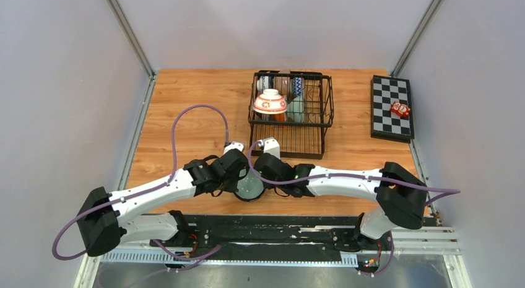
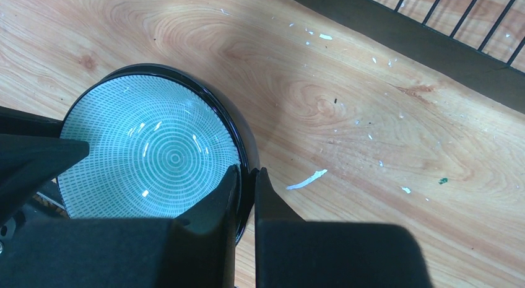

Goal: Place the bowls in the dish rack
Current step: Pick up the bowl from the center of the board.

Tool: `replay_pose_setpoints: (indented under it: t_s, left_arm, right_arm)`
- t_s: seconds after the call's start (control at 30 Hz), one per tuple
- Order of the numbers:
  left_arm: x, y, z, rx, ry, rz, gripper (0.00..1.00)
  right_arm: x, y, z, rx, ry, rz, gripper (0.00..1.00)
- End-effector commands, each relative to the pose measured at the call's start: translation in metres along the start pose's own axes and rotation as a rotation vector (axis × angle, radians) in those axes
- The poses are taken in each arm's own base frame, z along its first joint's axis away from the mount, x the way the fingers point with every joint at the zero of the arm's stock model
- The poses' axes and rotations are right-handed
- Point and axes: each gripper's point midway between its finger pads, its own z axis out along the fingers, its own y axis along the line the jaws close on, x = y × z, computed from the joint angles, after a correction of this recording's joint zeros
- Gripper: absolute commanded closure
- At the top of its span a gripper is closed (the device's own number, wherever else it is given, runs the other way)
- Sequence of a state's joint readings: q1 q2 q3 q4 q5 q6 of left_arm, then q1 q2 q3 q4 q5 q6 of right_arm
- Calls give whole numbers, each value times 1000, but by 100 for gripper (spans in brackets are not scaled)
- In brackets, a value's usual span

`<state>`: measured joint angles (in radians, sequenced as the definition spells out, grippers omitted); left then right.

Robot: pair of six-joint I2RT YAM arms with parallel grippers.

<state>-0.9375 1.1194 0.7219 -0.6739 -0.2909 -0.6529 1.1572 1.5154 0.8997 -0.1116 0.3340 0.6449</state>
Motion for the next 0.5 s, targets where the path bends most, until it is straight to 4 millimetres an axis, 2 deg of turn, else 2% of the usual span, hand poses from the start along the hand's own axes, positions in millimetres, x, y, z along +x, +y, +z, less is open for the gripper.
replay_pose_setpoints:
  t_s: [0.0, 0.27, 0.37, 0.4, 0.47]
  left_arm:
    - [-6, -16, 5, 46, -13, 1, 84]
    - [-13, -22, 6, 57, -22, 3, 100]
    - [-16, -26, 6, 69, -22, 12, 100]
    - [-17, -27, 6, 68, -18, 17, 100]
    - [-17, -26, 8, 58, -10, 31, 100]
  right_arm:
    - [0, 1, -6, -27, -8, 36, 97]
    - [8, 0, -11, -44, -8, 49, 97]
    - [11, 1, -13, -47, -1, 46, 97]
    - [12, 1, -13, -47, 0, 47, 96]
    - [13, -2, -15, -40, -5, 49, 88]
